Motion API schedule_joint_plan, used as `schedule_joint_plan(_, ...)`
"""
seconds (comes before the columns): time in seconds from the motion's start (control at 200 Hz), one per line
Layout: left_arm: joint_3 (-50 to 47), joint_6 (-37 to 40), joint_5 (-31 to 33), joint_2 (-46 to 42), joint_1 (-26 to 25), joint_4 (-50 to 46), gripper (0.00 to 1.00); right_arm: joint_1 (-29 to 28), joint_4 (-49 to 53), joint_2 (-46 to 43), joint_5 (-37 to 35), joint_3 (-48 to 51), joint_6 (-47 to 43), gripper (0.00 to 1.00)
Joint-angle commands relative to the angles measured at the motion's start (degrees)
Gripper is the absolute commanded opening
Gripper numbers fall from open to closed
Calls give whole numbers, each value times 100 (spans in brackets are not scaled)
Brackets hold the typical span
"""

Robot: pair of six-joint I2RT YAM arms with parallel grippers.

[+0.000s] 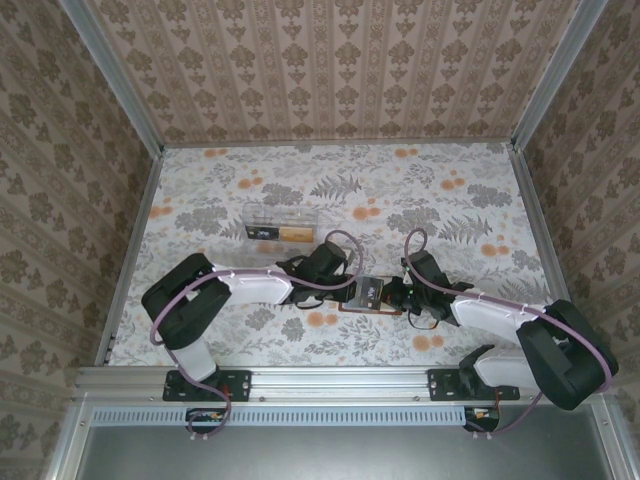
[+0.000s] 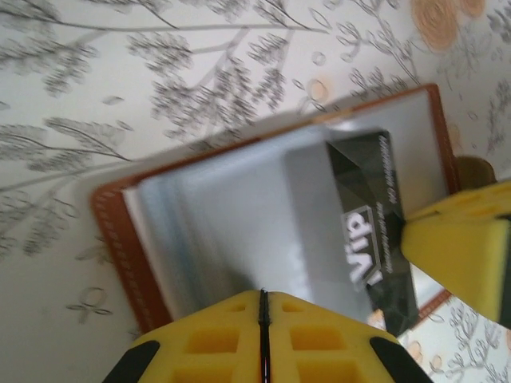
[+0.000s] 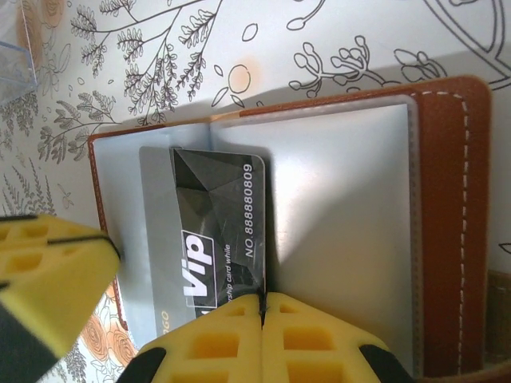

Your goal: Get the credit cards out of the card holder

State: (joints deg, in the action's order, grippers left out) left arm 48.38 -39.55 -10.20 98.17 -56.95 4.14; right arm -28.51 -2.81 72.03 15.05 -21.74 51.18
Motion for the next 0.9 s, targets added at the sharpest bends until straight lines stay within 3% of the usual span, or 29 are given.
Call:
schedule_joint_plan(0.0,249,221,64,-43,-132,-325,10,30,184,54,-36,20,-81,4)
schedule_joint_plan(0.31,349,198,13,342,-132,-339,9,30,137,4,-33,64,-115,9)
schedule_joint_plan(0.535,351,99,35,507,-141,-481,5,39,-62,-71,-12,180,-121,30)
schedule_joint_plan(0.895,270,63,-27,476,-159,-431,4,73,-531,71,174,227,-74,28)
